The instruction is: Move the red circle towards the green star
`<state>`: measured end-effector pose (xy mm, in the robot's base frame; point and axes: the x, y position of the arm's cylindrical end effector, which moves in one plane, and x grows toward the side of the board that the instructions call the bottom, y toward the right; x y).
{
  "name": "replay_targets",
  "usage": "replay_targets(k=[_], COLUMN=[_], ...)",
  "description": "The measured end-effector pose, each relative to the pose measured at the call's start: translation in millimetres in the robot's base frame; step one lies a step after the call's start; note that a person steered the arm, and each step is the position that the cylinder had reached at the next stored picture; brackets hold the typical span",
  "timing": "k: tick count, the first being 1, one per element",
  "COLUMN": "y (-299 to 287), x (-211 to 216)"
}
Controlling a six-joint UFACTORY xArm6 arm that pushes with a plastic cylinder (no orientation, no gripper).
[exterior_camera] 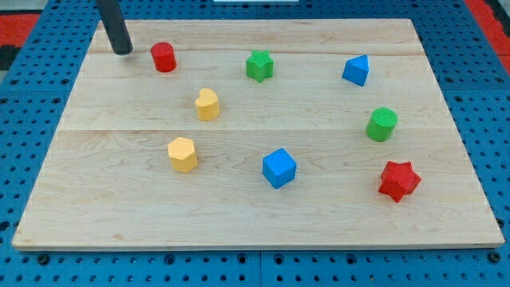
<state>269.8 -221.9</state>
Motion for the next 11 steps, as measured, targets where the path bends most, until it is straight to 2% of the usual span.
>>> replay_targets(k=[7, 11], y=[93.2, 108.5], x=[19.1, 18.5])
